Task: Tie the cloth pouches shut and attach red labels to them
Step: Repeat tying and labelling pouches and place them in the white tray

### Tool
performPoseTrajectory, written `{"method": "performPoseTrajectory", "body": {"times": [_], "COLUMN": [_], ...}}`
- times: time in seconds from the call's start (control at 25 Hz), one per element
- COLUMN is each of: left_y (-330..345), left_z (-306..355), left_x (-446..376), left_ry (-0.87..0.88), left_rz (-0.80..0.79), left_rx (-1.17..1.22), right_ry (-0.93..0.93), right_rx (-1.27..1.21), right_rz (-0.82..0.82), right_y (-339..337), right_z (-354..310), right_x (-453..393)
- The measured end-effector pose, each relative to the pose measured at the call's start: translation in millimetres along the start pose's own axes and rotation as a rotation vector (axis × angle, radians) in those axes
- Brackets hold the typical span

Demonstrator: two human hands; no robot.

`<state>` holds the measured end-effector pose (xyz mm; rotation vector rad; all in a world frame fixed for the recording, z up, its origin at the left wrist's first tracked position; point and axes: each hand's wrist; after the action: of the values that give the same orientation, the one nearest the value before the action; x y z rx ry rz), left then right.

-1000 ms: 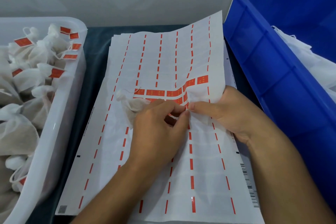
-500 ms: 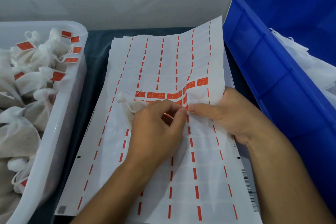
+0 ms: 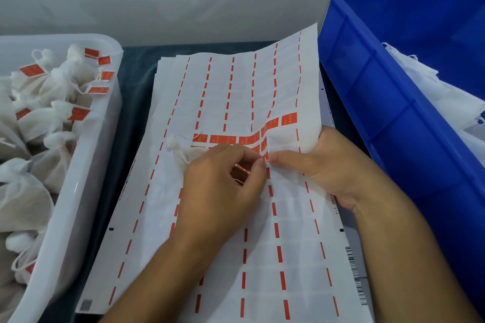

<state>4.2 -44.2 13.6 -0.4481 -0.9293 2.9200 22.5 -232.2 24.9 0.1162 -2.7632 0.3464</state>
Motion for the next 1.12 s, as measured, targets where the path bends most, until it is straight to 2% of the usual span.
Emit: {"method": "performPoseTrajectory", "body": {"times": [0.28, 0.48, 1.12], "left_y": [5.4, 9.3, 4.5], "left_z": [-0.3, -1.6, -1.2], "left_x": [-1.6, -3.7, -7.4], "left_ry": [0.075, 0.053, -0.066], "left_rz": [0.002, -0.019, -0.07], "left_rx": [-0.148, -0.207, -0.078], "right_ry": [-0.009, 0.002, -0.014], "right_rx": [0.041, 0.057, 0.027], "right_rz": [0.025, 0.049, 0.015], "right_y": [0.2, 0.6, -1.1], "right_z": [0.0, 0.6, -0.7], "right_x": [0.1, -0.6, 0.6]}}
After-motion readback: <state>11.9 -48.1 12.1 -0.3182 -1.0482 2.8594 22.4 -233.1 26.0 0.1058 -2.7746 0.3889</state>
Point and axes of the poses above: each hand's wrist, its own x-axis away from the middle knuckle, its own y-axis out of the palm, z = x × y, and after that the axes turned 4 degrees about y, right-handed
